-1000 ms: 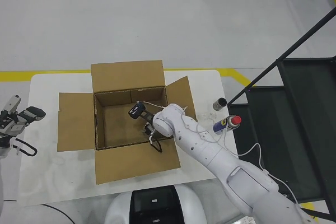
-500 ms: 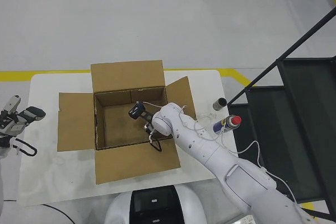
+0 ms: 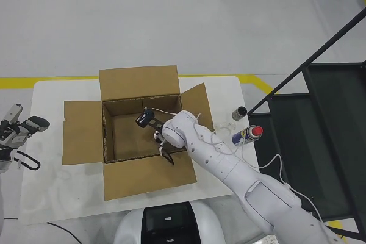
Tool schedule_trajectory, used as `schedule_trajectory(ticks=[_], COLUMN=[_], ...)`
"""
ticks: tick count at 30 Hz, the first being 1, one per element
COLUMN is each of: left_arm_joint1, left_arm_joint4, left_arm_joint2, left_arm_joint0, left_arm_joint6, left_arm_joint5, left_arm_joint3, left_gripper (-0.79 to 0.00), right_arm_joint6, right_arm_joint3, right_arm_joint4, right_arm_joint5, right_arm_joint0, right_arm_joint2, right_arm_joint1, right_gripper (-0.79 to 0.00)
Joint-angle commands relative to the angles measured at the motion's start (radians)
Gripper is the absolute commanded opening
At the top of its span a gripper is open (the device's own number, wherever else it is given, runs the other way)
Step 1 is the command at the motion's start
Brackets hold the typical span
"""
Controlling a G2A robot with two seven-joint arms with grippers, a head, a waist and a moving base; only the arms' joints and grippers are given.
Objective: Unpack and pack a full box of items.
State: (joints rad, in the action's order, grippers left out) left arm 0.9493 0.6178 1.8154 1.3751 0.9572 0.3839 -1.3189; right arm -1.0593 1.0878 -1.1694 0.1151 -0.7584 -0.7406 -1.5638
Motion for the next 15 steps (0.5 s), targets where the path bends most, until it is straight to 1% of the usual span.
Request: schedule_trajectory(ticks=[1,5,11,15], left_arm_joint1=[0.000,0.000,0.000,0.000], left_arm_joint4=[0.000,0.000,0.000,0.000], left_arm_joint2=[0.000,0.000,0.000,0.000], left_arm_joint0=[0.000,0.000,0.000,0.000], left_arm_joint6=[0.000,0.000,0.000,0.000], left_arm_joint5=[0.000,0.000,0.000,0.000], left_arm_joint3=[0.000,0.000,0.000,0.000], left_gripper=[0.000,0.000,0.000,0.000], right_arm_joint6=[-0.014,-0.043,-0.040,-0.070], right_arm_joint3=[0.031,0.063,0.067,0.125], right_arm_joint4=[-0.006,-0.019,-0.004,0.001], right_arm_joint5=[0.004,0.012,0.029,0.030], right_arm_joint0=[-0.010,-0.026,-0.031,-0.040], right_arm_joint2=[-0.010,-0.027,-0.036,-0.054], right_arm_joint1=[0.005,0.014,0.014,0.019], right_gripper=[-0.785,-0.785,-0.785,-0.785])
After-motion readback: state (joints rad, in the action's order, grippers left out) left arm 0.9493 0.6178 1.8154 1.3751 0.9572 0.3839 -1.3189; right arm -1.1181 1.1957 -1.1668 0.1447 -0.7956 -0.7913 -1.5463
